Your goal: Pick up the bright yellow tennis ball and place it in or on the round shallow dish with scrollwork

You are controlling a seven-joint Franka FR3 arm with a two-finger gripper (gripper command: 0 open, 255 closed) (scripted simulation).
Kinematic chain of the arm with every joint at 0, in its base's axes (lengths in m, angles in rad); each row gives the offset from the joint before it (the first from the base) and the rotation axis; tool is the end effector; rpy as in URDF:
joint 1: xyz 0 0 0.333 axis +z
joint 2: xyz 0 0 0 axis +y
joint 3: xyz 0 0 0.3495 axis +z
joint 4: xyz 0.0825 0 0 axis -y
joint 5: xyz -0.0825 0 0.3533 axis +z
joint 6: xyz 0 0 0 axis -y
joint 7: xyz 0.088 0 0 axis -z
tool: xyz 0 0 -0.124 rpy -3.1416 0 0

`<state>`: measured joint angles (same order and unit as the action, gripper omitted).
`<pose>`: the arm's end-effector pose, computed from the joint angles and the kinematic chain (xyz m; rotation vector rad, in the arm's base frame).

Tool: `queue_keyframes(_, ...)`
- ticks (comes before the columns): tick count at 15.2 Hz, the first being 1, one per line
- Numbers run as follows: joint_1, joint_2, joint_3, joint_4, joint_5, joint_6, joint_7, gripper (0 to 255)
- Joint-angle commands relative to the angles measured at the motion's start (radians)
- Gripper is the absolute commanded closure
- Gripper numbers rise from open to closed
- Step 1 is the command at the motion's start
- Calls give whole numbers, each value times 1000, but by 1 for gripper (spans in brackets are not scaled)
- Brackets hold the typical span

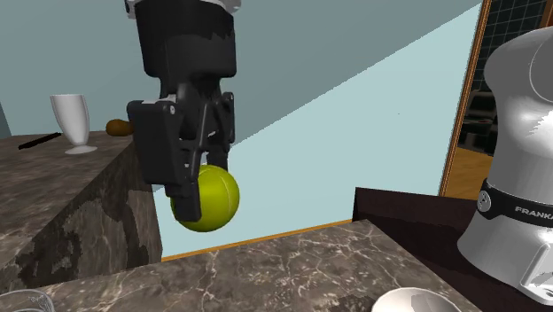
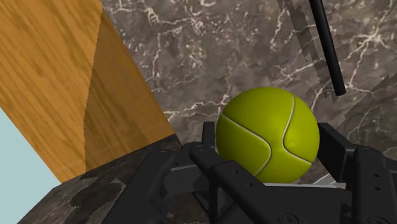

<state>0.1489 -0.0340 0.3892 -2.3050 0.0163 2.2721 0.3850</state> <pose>0.4134 0.2483 0.3954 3.1326 0.2234 -0.0016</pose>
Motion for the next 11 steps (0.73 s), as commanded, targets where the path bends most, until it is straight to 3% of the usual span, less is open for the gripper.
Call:
queue_keyframes(1,6,71,10,88,-35,-22,40,255)
queue_keyframes(11,116,456,7,608,-199,-191,194,255)
